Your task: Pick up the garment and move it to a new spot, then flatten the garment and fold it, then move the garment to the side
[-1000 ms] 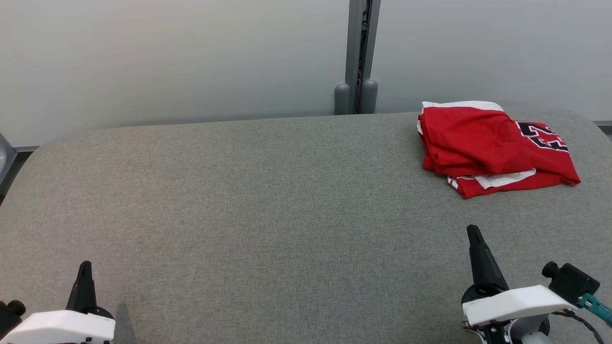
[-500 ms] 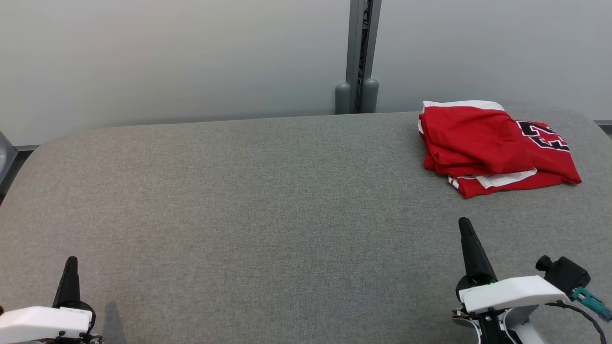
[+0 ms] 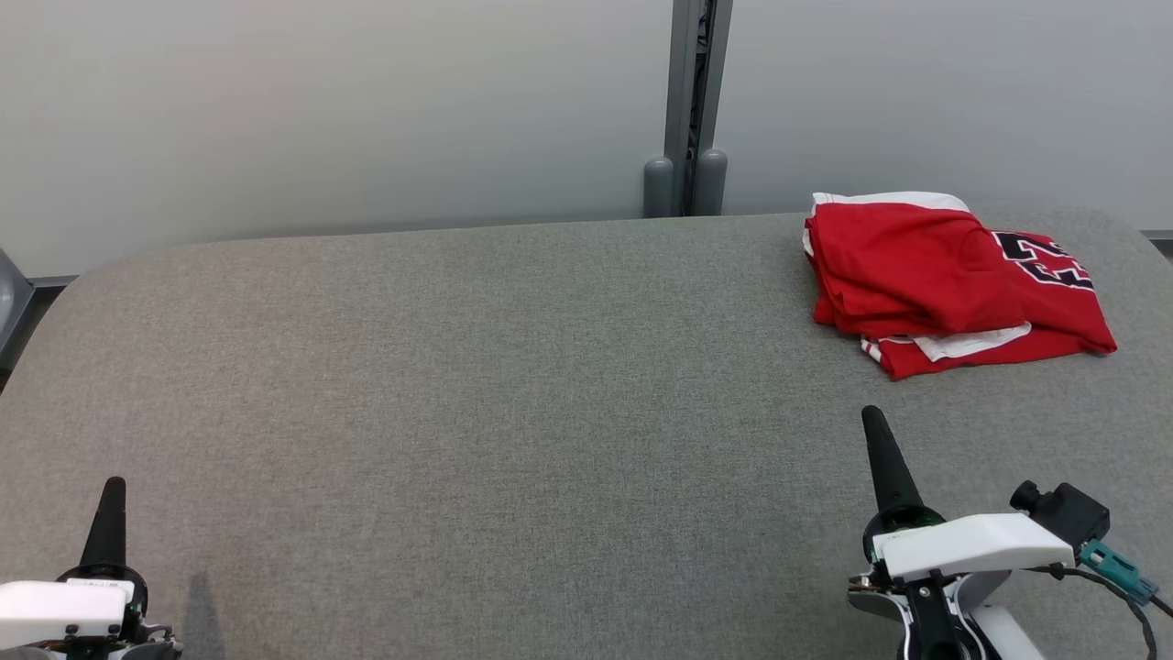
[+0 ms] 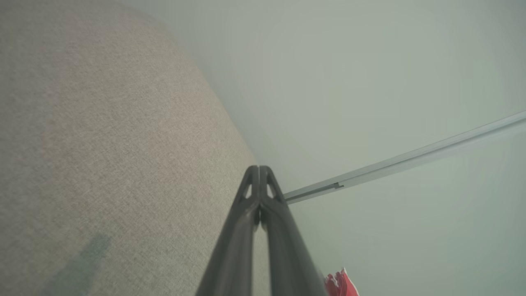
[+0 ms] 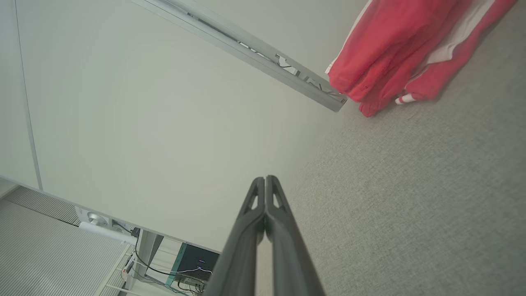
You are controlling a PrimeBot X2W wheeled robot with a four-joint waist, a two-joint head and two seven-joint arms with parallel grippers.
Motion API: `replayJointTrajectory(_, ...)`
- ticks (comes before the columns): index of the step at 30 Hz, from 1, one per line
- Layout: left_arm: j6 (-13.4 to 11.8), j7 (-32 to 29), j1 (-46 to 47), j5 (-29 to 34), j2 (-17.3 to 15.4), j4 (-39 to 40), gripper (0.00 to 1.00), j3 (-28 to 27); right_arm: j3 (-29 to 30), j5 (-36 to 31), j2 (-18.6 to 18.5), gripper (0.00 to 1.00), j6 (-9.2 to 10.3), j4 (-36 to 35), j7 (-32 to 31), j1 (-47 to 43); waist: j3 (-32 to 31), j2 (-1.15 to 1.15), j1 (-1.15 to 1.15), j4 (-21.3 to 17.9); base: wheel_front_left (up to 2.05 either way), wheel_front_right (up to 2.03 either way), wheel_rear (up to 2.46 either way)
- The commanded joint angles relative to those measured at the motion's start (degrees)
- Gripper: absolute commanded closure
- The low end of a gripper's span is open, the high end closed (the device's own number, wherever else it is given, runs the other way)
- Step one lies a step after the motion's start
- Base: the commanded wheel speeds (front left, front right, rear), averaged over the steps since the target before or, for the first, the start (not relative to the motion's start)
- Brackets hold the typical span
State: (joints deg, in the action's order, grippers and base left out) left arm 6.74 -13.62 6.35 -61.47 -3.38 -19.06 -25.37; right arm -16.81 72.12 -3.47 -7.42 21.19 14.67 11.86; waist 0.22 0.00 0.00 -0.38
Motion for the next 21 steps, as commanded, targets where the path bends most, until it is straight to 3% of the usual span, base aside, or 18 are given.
replayJointTrajectory(1, 0.25, -0.39, 1.67, -1.1, -0.8, 0.33, 1.0, -0.67, -0.06, 1.07, -0.04, 1.0, -0.1, -0.29, 0.24, 1.55, 0.0, 0.0, 0.0, 0.0, 0.0, 0.0, 0.0)
replayJointTrajectory(21, 0.53, -5.45, 3.37, -11.54, -1.4, -0.51, 1.0, -4.26, -2.97, 12.06, 0.21, 1.0, -0.11, 1.2, 0.31, 4.11, 0.18, 0.0, 0.0, 0.16, 0.0, 0.0, 0.0)
